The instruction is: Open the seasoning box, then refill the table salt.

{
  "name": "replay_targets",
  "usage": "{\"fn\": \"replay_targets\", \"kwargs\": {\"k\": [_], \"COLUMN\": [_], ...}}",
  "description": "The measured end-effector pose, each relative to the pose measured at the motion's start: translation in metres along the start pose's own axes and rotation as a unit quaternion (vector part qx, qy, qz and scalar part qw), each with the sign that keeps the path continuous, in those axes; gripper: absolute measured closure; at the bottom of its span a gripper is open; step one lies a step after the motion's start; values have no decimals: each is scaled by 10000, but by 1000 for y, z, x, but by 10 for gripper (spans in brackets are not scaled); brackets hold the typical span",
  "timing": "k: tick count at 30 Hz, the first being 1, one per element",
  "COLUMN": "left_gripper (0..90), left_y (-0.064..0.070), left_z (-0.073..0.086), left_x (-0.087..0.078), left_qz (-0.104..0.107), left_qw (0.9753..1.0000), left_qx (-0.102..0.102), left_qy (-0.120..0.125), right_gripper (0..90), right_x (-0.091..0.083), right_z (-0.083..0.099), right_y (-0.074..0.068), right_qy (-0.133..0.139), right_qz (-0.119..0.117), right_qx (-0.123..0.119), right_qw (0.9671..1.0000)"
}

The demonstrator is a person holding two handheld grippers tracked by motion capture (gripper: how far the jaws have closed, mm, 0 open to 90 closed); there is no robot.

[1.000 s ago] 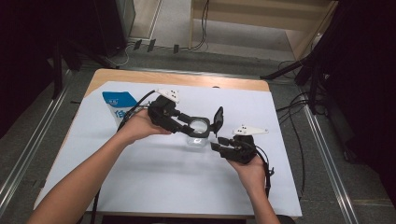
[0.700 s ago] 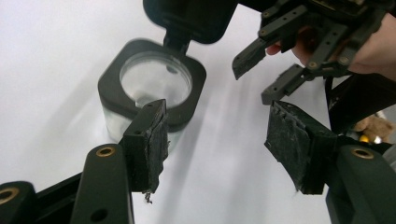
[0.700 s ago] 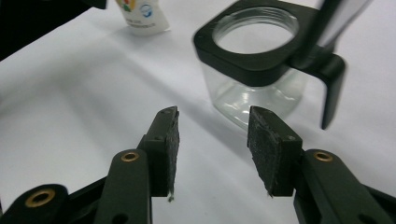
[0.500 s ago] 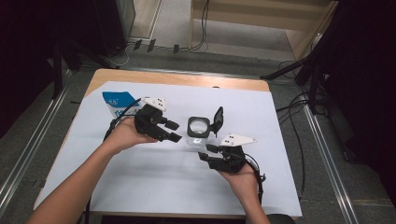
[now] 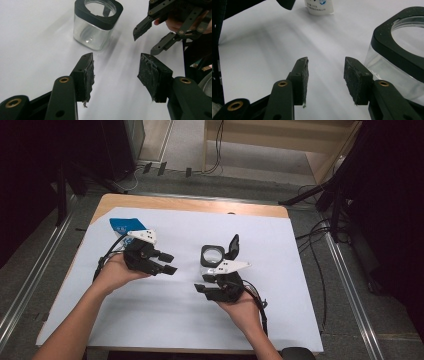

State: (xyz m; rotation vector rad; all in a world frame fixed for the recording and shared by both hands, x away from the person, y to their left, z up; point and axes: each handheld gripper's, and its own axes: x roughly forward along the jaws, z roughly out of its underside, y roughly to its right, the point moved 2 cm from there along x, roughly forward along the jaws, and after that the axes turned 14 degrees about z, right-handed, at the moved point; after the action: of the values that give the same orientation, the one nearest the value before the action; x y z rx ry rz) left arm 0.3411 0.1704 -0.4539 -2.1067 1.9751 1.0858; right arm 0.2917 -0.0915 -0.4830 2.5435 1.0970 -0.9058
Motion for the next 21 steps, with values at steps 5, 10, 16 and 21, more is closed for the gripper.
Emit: {"fn": "replay_targets", "kwargs": {"k": [5,10,16,21], "left_gripper": [467,464,464,462], "left_y": [1,0,-5,-9], "left_z": [7,16,23,31], "left_x": [-9,-19,-33,-42], "left_qz": [-67,-179,-287,-412], "left_qw": [10000,9997,9992,9984], "left_qx": [-33,-131,-220,-317], "left_qy": [30,125,191,211], "right_gripper": [562,559,559,559], "right_x": [5,8,9,11], "right_z": [-2,1,1,3], "right_y": [0,1,5,8], "right_qy": [-18,-61,-40,-62], "right_qz": [-10,-33,7,36], "right_qx": [-59,-54,14,22], "right_qw": [10000,10000,10000,10000]}}
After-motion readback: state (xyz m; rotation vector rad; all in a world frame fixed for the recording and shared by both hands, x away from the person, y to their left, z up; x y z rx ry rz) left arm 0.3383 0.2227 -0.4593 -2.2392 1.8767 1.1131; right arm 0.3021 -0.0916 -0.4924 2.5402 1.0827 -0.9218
